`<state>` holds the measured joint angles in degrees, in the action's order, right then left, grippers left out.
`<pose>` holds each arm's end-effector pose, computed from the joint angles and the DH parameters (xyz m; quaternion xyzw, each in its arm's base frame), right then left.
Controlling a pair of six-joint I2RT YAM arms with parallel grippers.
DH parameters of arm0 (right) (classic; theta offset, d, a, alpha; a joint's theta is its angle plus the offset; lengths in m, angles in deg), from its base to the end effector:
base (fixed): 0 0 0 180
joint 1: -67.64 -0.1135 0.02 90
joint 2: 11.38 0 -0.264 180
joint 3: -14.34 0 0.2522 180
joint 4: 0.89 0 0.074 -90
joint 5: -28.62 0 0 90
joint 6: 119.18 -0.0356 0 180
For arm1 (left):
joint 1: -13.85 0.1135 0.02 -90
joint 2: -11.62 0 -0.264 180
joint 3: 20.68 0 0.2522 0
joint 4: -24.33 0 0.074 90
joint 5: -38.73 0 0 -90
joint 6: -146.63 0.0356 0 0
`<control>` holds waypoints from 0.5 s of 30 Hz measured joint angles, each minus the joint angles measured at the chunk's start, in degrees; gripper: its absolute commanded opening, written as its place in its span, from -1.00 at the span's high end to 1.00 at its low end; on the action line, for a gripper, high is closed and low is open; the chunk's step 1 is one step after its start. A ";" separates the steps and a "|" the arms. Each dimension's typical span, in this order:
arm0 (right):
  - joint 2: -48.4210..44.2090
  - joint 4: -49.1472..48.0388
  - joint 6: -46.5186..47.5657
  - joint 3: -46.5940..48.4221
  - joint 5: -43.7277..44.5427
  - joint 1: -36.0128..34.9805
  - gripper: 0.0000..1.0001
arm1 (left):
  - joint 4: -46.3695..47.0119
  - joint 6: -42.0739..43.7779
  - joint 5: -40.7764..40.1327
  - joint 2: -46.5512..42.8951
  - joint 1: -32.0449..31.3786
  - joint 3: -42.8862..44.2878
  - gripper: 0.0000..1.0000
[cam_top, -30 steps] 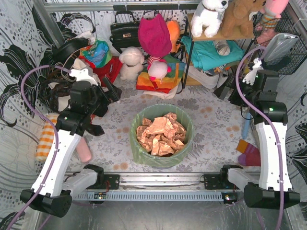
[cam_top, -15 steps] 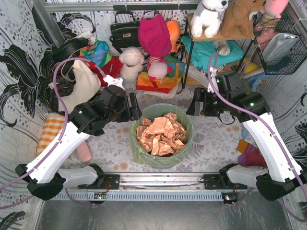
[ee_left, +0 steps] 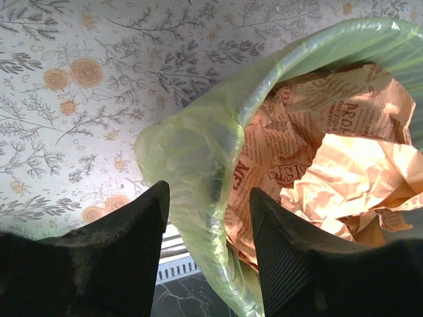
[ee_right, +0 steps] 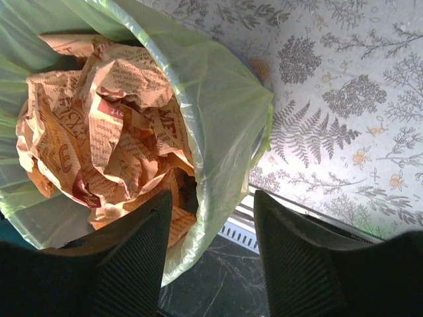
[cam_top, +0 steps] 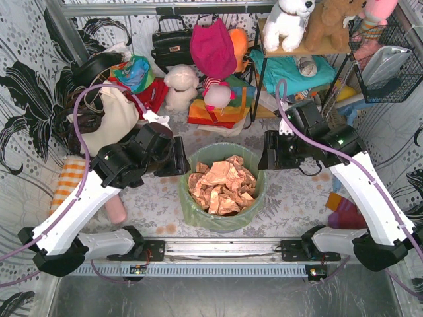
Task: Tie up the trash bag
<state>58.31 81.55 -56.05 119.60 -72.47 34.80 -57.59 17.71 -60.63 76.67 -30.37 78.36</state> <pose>0.1710 0.1185 0.4283 -0.0837 0.9225 0.2601 0.2726 0.1408 -0.1290 0.4128 0.0138 0.9306 -0.1804 0.3182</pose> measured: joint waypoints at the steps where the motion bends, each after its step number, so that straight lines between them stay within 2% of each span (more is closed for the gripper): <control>1: 0.13 0.33 0.24 -0.02 -0.15 0.00 -0.01 | -0.02 0.07 0.59 0.00 -0.02 -0.02 -0.15; 10: 0.46 -0.02 0.76 -3.34 -2.36 -0.04 0.10 | -0.09 0.44 4.02 -0.22 -0.26 -2.99 0.06; 15: 0.92 -0.81 0.96 -5.49 -3.28 -0.04 0.33 | -0.24 0.63 4.02 -0.87 -0.37 -3.34 0.27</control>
<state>59.22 80.75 -55.09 114.12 -75.75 34.75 -57.83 18.34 -56.61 75.80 -30.75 75.01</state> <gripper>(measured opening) 0.391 0.420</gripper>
